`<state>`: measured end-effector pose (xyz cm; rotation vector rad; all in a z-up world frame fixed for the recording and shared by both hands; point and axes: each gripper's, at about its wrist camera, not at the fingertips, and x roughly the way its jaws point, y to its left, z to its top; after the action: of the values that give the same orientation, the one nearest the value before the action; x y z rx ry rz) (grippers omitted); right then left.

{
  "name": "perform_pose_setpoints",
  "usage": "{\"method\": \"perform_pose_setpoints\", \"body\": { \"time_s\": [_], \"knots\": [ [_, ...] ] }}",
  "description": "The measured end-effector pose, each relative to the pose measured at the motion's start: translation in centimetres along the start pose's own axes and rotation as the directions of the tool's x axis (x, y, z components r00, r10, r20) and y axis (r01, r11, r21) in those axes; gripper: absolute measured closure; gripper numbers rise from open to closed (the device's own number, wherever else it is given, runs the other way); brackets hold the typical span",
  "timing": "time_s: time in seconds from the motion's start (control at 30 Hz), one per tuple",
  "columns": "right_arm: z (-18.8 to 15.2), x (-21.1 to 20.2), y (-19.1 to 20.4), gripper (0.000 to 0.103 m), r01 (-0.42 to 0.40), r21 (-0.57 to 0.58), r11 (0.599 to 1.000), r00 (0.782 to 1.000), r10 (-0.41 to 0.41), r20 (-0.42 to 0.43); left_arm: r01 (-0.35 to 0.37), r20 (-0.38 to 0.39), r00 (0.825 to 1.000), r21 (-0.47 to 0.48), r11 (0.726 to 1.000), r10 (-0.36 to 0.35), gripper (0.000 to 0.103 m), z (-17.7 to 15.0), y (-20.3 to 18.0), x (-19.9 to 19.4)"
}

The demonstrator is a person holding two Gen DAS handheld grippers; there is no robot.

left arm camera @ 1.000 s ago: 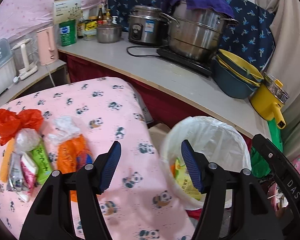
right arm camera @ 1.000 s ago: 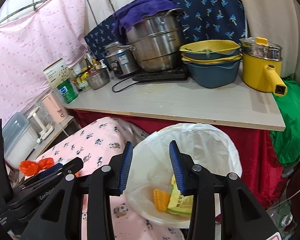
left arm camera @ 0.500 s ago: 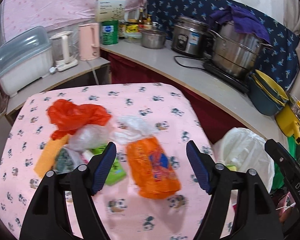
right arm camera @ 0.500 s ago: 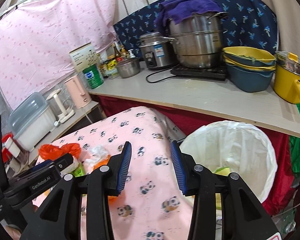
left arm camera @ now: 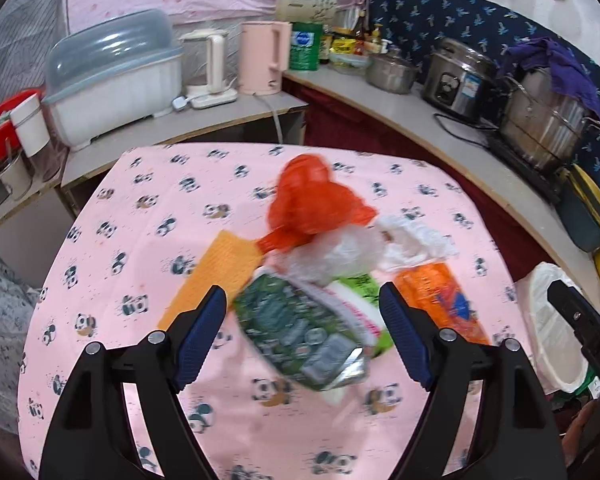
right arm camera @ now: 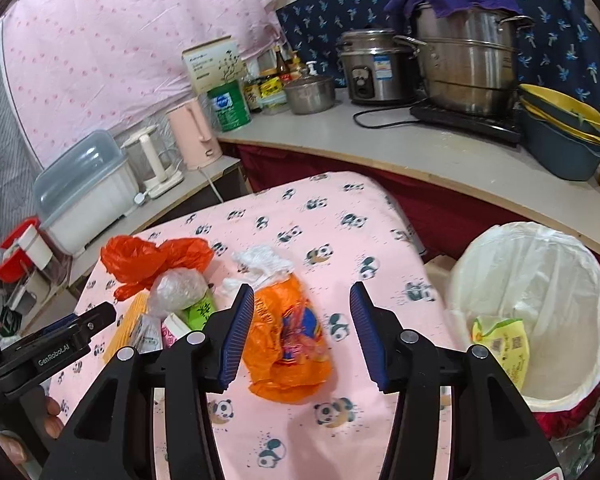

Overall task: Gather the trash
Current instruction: 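Move both tools back over the remaining trash on the table, then grasp the orange snack bag with the right tool while the left grasps another foam net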

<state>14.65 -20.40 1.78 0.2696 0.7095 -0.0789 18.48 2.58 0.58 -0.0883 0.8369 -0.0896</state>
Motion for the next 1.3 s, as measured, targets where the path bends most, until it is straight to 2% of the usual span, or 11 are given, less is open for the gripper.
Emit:
{"method": "perform_pose_setpoints", "body": {
  "time_s": [0.33,0.5,0.63,0.73,0.83,0.9,1.07,1.17,1.3],
  "knots": [
    [-2.7,5.5,1.9,0.054,0.035,-0.017,0.999,0.994,-0.037,-0.107,-0.063,-0.072,0.996,-0.050,0.997,0.059,0.028,-1.6,6.5,3.8],
    [-3.5,7.4,1.3,0.054,0.067,-0.014,0.998,0.987,-0.068,-0.144,-0.059,-0.111,0.993,-0.079,0.995,0.050,0.028,-2.3,8.7,5.8],
    [-3.7,8.8,0.5,0.054,0.087,0.003,0.996,0.983,-0.085,-0.166,-0.034,-0.136,0.990,-0.067,0.997,0.024,0.028,-2.8,8.8,7.4],
    [-4.0,9.7,0.4,0.054,0.094,-0.002,0.996,0.979,-0.093,-0.183,-0.044,-0.148,0.988,-0.021,0.999,0.040,0.028,-2.9,8.3,8.6],
    [-4.4,10.3,0.5,0.052,0.094,-0.003,0.996,0.975,-0.093,-0.200,-0.042,-0.167,0.985,-0.036,0.998,0.035,0.028,-2.8,8.7,9.7],
    [-4.7,10.6,0.7,0.052,0.094,-0.007,0.996,0.974,-0.093,-0.205,-0.047,-0.164,0.986,-0.037,0.998,0.040,0.031,-2.7,8.9,10.0],
    [-4.9,10.7,0.7,0.053,0.088,0.000,0.996,0.975,-0.086,-0.205,-0.032,-0.148,0.989,-0.046,0.998,0.025,0.055,-2.4,9.1,9.6],
    [-5.0,10.7,0.6,0.065,0.070,0.012,0.997,0.976,-0.066,-0.210,-0.021,-0.139,0.990,-0.064,0.998,0.012,0.064,-2.5,9.1,9.1],
    [-5.4,10.3,0.9,0.090,0.045,0.006,0.999,0.975,-0.043,-0.216,-0.023,-0.118,0.993,-0.055,0.998,0.016,0.076,-2.6,8.7,8.1]
  ]
}}
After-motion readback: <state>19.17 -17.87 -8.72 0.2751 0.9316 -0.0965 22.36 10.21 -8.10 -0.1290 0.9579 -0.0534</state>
